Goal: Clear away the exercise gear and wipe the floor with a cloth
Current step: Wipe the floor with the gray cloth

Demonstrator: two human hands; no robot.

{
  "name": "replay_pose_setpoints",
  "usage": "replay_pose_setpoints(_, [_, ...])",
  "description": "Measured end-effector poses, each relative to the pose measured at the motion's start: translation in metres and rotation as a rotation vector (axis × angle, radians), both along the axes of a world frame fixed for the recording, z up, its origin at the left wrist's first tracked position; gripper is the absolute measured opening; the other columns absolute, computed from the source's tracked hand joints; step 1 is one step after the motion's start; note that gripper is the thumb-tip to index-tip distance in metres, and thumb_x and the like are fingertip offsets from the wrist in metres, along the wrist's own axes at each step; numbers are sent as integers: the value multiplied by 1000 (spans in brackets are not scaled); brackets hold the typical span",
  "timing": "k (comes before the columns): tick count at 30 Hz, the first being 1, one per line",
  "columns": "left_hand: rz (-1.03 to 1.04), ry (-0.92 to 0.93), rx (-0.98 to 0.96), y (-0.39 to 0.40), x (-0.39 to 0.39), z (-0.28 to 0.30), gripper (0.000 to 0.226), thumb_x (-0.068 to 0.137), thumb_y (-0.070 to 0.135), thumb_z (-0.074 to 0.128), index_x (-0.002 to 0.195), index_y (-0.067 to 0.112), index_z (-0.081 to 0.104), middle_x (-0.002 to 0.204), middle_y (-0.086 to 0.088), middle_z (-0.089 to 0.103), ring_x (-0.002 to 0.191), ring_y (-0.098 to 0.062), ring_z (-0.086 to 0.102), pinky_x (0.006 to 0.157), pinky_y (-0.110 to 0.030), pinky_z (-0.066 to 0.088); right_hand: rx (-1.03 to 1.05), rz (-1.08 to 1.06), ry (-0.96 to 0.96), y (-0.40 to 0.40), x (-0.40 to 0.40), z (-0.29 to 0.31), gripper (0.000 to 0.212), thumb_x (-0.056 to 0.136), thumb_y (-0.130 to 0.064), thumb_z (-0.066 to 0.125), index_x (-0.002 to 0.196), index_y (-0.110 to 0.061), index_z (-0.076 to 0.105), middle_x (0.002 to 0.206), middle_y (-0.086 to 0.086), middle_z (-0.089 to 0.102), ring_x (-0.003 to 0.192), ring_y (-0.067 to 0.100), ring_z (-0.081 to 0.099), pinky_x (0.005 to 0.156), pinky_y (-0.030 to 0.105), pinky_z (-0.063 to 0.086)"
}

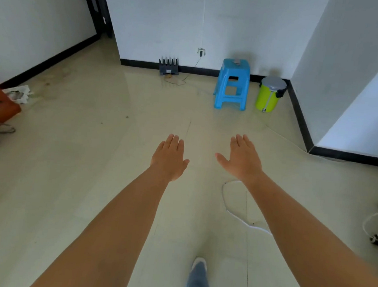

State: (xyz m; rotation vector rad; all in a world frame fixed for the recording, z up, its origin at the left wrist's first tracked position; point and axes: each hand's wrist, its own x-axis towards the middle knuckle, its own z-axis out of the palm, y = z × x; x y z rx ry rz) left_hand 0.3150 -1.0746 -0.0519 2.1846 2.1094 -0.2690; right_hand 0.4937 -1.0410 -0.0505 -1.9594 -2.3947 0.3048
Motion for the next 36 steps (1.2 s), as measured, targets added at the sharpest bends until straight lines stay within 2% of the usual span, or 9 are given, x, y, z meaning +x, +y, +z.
replay_pose_setpoints(13, [30,-13,1,445,-65,10,63,102,35,24,150,3,-2,159,-12,-5,148,-23,-9,121,-34,1,17,48,12,447,-62,8,71,95,-45,38,146,-1,16,157,14,13,147,26,5,120,34,6])
replay_pose_setpoints(20, [-12,-24,24,693,-100,15,63,102,34,25,150,3,-2,159,-12,-5,148,-24,-8,121,-34,1,18,-15,-31,685,-78,5,70,95,-43,38,146,0,16,156,14,15,146,27,8,120,34,5])
replay_pose_setpoints(27, [-74,-43,-17,924,-82,-1,63,102,34,26,150,3,-2,159,-12,-5,148,-24,-8,121,-34,1,8,-89,-14,907,-57,-13,67,95,-41,40,145,0,19,154,13,21,145,26,12,119,34,8])
replay_pose_setpoints(33, [-44,-85,-52,1123,-47,-22,63,102,34,26,150,3,-2,159,-11,-5,148,-23,-8,121,-33,0,-35,-86,-60,1113,-10,-41,64,97,-35,38,146,1,16,156,15,16,146,26,10,119,32,6])
replay_pose_setpoints(36, [-53,-105,-74,1212,-30,-30,63,102,34,27,150,4,-2,159,-11,-5,148,-23,-8,121,-33,0,-61,-82,-74,1203,12,-51,59,97,-31,38,144,1,20,153,14,23,145,25,14,119,31,9])
